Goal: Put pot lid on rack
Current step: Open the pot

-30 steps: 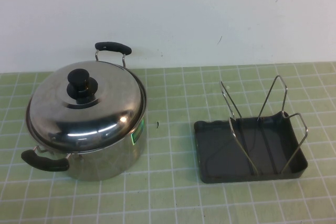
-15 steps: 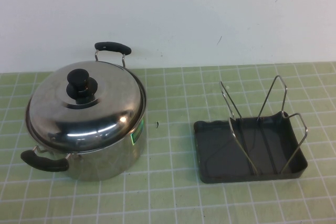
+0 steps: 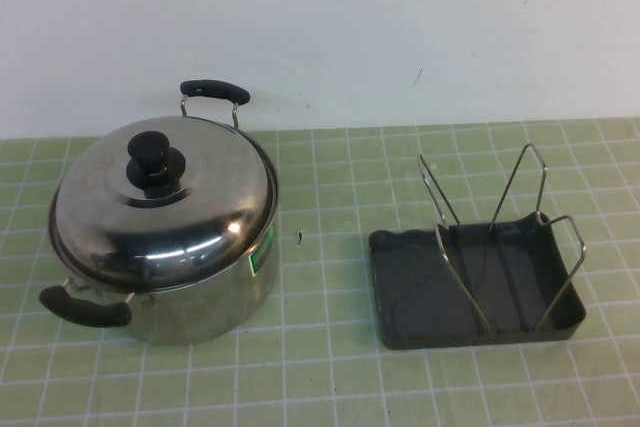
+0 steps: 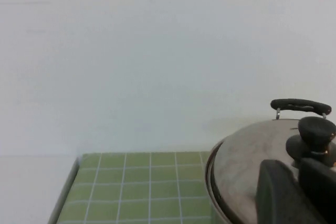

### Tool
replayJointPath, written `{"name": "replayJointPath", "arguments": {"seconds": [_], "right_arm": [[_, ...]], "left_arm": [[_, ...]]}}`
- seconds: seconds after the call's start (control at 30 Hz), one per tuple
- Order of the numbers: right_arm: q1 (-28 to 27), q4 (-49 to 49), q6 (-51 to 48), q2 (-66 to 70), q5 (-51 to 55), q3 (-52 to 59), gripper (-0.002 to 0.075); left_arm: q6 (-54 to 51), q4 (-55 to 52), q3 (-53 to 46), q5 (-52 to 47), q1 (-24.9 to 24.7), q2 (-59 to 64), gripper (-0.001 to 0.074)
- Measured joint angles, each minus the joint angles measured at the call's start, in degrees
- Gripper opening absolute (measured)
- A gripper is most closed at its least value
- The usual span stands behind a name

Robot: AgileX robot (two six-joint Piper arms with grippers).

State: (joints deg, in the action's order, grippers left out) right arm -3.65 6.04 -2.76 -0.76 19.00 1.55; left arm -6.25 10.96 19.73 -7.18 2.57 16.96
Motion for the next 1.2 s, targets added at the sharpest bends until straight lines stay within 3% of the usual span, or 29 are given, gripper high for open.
{"name": "replayJointPath", "arguments": {"seconds": [0.07,0.27,0.33,0.7,1.0,1.2], "right_arm": [[0.00,0.00,0.00,0.00,0.00,0.00,0.0030],[0.00,0.00,0.00,0.00,0.00,0.00,0.0030],[0.00,0.00,0.00,0.00,0.00,0.00,0.0030],[0.00,0.00,0.00,0.00,0.00,0.00,0.0030],[0.00,0.00,0.02,0.00,0.09,0.00,0.0030],[0.00,0.00,0.51,0.00,0.09,0.00,0.0030]], "left_arm": [[5.32,-5.96,0.89,4.06,-1.83,4.80,0.0104],[26.35,-27.78,1.51,25.07,-7.24,20.74,0.0459],[28.39,-30.59,2.96,30.97,-7.64,27.65,0.0519],[27.20,-31.48,12.42,50.48,-7.66,57.83,0.0561],[27.05,-31.68,18.64,54.17,-7.88,70.31,0.0561],[26.48,-31.68,19.54,54.63,-11.07,73.78,0.0536]]}}
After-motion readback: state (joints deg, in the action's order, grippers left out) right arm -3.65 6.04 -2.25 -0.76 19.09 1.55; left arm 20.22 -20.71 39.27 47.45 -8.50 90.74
